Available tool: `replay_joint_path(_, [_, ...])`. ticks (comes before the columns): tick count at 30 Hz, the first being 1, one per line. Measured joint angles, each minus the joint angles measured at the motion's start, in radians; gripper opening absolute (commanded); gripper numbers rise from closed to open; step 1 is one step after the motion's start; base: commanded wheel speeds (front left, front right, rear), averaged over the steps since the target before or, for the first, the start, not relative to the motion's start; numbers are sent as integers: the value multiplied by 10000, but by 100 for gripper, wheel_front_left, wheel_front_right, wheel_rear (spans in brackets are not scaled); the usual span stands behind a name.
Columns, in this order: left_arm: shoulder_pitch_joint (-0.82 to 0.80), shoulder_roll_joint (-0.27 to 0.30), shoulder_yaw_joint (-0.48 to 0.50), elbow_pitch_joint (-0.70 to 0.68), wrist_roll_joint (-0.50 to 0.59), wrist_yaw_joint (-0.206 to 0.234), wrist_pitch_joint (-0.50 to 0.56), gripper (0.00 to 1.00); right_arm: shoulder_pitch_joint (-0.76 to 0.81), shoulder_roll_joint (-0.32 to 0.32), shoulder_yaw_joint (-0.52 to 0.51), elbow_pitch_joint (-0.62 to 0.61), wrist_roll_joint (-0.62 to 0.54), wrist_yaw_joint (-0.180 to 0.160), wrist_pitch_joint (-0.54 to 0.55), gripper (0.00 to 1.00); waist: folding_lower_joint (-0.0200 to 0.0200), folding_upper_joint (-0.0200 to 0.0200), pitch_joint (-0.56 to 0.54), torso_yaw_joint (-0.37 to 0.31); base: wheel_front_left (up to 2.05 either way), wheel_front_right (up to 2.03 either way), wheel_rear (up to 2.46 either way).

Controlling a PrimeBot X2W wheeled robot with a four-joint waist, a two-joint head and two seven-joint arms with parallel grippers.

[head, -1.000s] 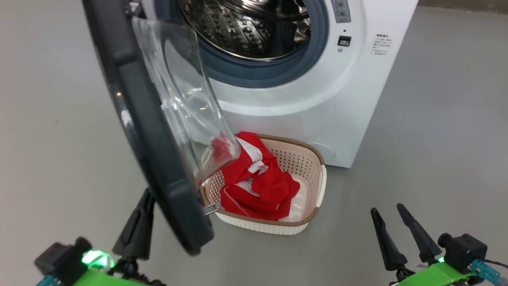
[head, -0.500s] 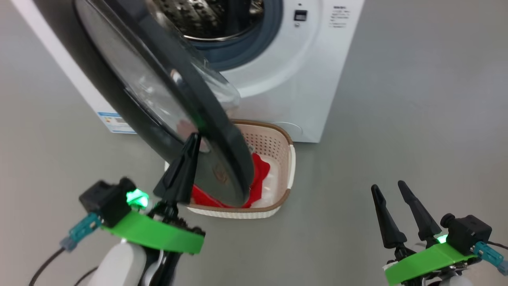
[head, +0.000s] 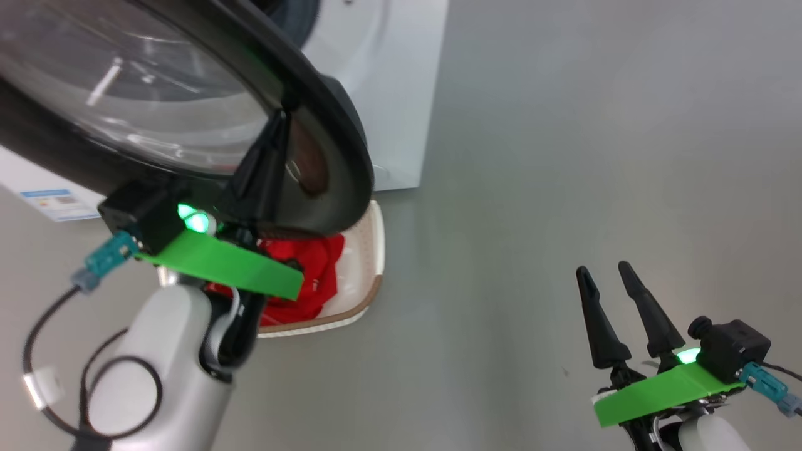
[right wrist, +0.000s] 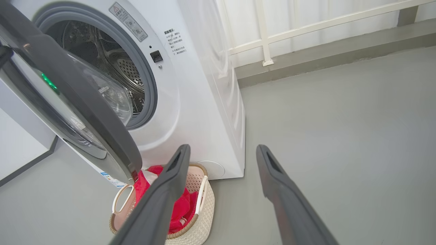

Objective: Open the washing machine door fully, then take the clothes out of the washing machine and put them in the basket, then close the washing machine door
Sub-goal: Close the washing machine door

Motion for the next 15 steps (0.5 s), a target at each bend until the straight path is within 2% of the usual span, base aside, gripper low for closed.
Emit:
replay_joint_path(9, [-1406,456,420,1091,88,-6,0,0,-254,113,-67,-12,84,0,0,100,0,0,453,-1108,0,0,0])
replay_joint_path(15, [-2064,575,773,1569,194,-13,0,0,-255,138,-163,-13,86,0,0,100,0,0,741,-1474,0,0,0])
